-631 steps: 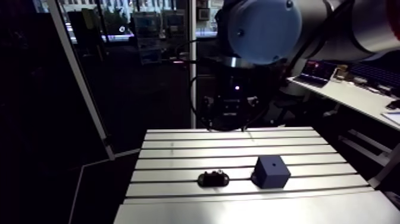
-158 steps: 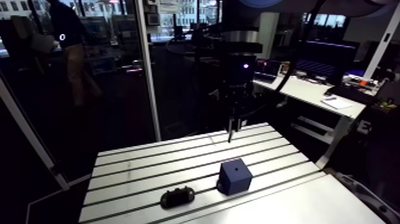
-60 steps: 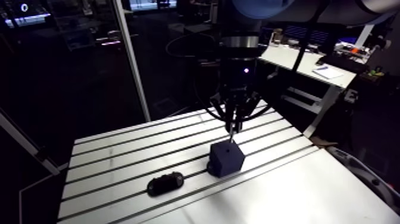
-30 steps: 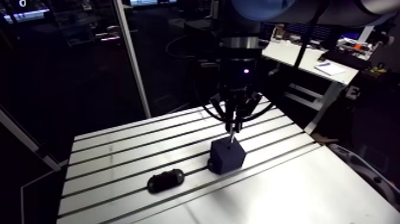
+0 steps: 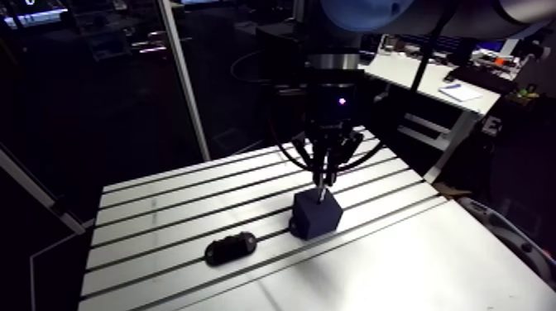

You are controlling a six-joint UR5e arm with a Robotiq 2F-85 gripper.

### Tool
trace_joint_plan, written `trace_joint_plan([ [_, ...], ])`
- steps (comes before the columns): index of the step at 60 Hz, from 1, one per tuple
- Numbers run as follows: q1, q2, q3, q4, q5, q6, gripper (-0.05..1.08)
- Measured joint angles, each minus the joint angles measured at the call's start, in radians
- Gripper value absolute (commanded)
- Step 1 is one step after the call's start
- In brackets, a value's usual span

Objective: Pick up the M10 bolt and insert it into the hole until fully seated.

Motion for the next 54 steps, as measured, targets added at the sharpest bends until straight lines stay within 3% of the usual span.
trace_joint_plan([
  [54,0.001,0.012,0.002,-0.011,0.001,0.003,1.08],
])
